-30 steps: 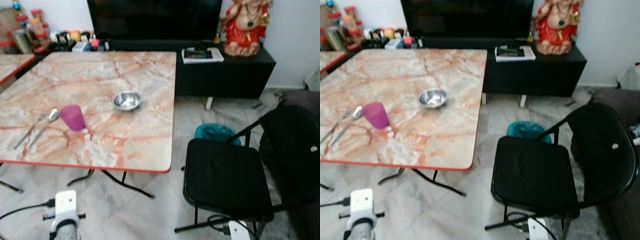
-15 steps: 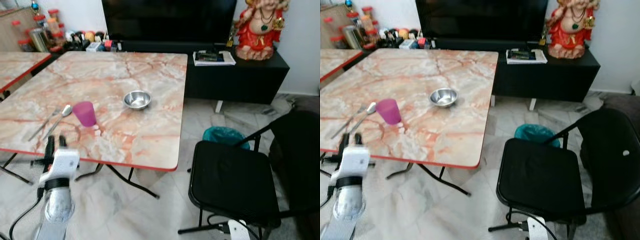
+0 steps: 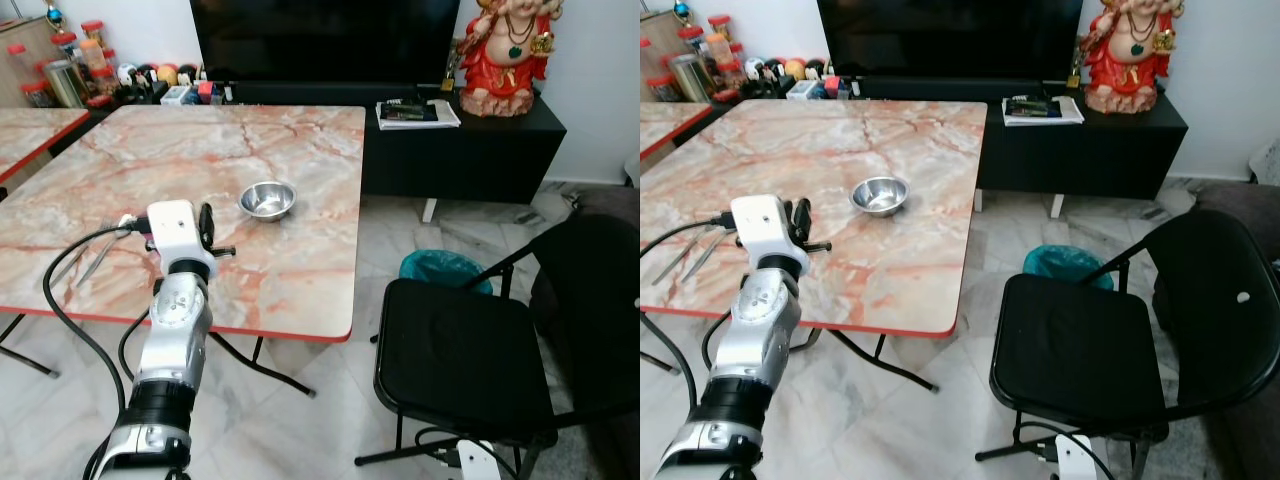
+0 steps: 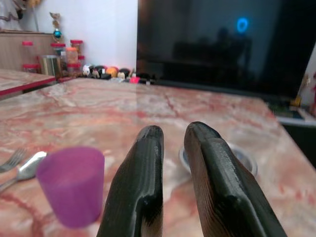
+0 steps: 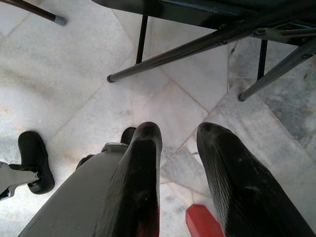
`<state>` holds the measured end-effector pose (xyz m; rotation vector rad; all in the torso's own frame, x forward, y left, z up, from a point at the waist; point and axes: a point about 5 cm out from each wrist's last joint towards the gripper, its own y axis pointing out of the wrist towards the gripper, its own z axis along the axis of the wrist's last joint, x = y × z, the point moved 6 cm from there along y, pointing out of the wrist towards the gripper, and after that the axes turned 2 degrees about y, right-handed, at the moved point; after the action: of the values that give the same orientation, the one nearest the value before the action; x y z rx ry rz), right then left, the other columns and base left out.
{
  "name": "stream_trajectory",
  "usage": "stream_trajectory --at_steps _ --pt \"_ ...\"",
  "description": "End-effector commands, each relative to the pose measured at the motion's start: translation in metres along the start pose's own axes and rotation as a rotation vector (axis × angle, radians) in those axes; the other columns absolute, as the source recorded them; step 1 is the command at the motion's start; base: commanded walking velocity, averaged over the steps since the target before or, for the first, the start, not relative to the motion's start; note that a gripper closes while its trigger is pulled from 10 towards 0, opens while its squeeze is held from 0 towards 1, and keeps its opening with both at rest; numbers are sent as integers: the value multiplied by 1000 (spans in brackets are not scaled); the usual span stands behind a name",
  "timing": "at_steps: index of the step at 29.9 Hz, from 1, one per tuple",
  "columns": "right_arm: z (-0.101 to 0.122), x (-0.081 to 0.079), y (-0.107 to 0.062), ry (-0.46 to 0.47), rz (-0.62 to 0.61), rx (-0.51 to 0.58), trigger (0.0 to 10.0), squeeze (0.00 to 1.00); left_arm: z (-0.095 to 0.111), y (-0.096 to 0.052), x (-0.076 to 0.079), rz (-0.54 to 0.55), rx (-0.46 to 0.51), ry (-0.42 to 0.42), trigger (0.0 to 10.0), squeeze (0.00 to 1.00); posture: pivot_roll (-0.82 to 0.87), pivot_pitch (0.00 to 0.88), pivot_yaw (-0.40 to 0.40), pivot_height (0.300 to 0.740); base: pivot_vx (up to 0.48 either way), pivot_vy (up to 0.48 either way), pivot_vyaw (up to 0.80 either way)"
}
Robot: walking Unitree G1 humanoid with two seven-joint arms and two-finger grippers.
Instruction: Setting the table
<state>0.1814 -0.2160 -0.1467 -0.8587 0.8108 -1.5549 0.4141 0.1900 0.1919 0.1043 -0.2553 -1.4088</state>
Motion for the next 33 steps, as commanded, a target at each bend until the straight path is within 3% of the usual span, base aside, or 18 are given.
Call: stream_trajectory --at_steps 1,11,33 --pt "4 -2 0 9 5 15 10000 0 5 8 0 5 -1 -12 10000 0 -45 9 26 740 0 0 0" --pt "10 0 0 46 -6 63 10000 0 10 12 9 -37 15 -30 10000 0 -52 14 31 740 0 0 0" --pt "9 0 0 40 -9 61 10000 0 14 11 23 -85 23 -28 10000 0 -46 10 25 740 292 0 -26"
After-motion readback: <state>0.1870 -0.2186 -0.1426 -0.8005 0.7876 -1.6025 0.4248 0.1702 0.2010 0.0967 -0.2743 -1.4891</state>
